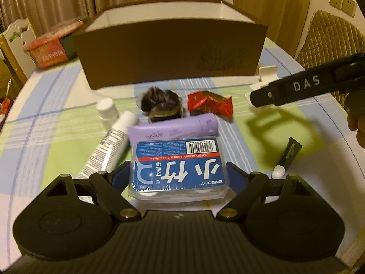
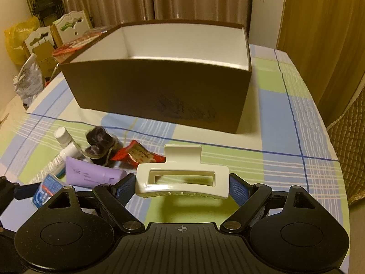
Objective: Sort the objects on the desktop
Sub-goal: 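Close the right tool on the white claw clip while the left tool grasps the floss box, then lift the claw clip with the right tool while the left tool lifts the floss box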
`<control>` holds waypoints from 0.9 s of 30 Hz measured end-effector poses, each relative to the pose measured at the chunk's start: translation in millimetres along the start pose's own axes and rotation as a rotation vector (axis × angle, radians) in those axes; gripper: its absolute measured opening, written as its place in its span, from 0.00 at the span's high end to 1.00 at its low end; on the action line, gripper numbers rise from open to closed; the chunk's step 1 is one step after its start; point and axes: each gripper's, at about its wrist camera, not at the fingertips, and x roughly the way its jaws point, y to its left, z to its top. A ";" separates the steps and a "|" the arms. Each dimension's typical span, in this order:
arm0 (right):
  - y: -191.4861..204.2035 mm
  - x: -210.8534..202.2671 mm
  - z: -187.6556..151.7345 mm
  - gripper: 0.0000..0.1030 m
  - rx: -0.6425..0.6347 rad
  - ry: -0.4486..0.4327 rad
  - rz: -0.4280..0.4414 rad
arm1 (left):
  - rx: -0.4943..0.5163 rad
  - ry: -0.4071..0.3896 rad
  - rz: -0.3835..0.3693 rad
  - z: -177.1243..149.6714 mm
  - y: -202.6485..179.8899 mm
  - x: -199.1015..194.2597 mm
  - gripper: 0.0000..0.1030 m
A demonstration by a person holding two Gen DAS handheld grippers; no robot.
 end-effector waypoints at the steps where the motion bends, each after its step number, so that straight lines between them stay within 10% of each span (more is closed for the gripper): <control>1: 2.7 -2.8 0.3 0.18 0.001 -0.006 0.000 | 0.001 -0.005 0.004 0.6 3.0 -4.4 0.19; 27: 67.3 -68.5 -6.6 0.18 -0.004 -0.135 -0.008 | -0.010 -0.051 0.085 -9.8 58.2 -81.6 0.18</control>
